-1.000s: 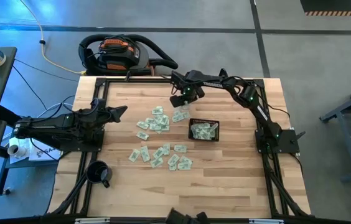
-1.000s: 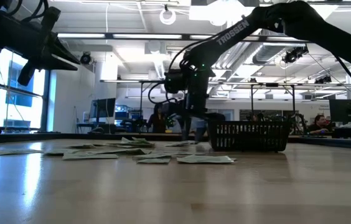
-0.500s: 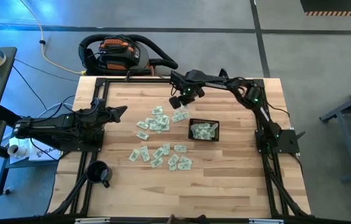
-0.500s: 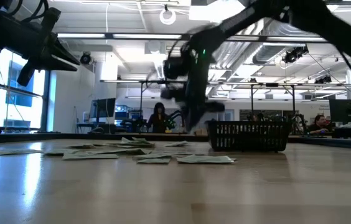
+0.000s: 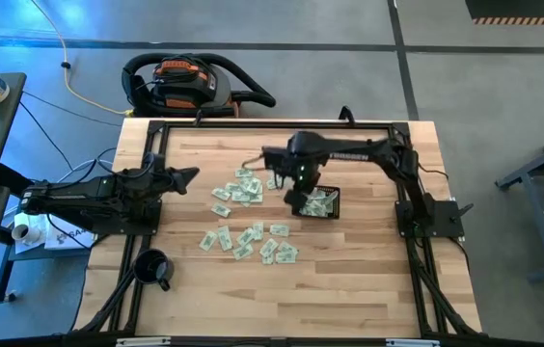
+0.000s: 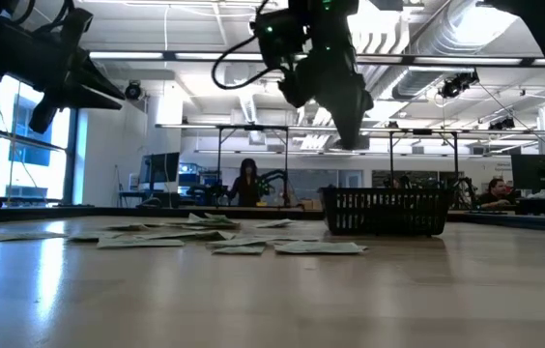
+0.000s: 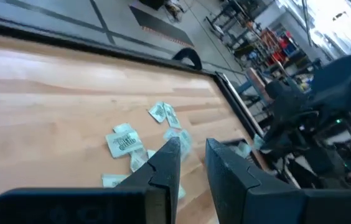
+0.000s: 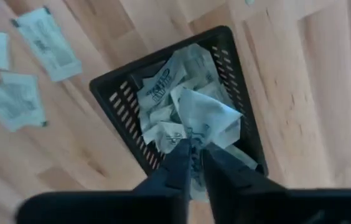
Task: Pick and place Stevia / Truvia into bins
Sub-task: Put the green stevia packet into the black bin
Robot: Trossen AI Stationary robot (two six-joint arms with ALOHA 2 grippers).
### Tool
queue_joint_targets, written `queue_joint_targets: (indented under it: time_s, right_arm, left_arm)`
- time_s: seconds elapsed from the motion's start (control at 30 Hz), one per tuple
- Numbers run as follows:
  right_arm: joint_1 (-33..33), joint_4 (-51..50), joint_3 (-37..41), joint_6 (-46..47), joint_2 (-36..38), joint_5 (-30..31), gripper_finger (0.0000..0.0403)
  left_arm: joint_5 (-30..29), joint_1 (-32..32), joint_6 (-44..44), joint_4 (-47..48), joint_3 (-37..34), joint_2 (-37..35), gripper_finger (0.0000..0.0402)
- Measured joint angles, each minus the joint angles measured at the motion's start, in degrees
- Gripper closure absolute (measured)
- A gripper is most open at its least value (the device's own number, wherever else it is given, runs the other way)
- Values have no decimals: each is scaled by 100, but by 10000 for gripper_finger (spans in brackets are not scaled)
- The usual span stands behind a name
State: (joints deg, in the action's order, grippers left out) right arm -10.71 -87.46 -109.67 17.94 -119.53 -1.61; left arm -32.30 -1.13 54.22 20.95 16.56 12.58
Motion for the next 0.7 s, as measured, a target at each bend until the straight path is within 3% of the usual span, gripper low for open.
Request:
queue_joint_targets:
  time_s: [0.17,0.4,0.53,0.7]
  right_arm:
    - [255,85,0,498,-212,166,267]
    - [159,466,-2,140,-216,1015,130]
    - [-573,1616,-13,353,-302,663,113]
    - [-1386,2773,-13,1298,-746,-19,128]
  left_arm:
    - [329,0,2,-44,0,0,291]
    - [525,0,4,-72,0,0,291]
    - [475,0,4,-144,0,0,291]
    - [357,0,48,-147,0,0,291]
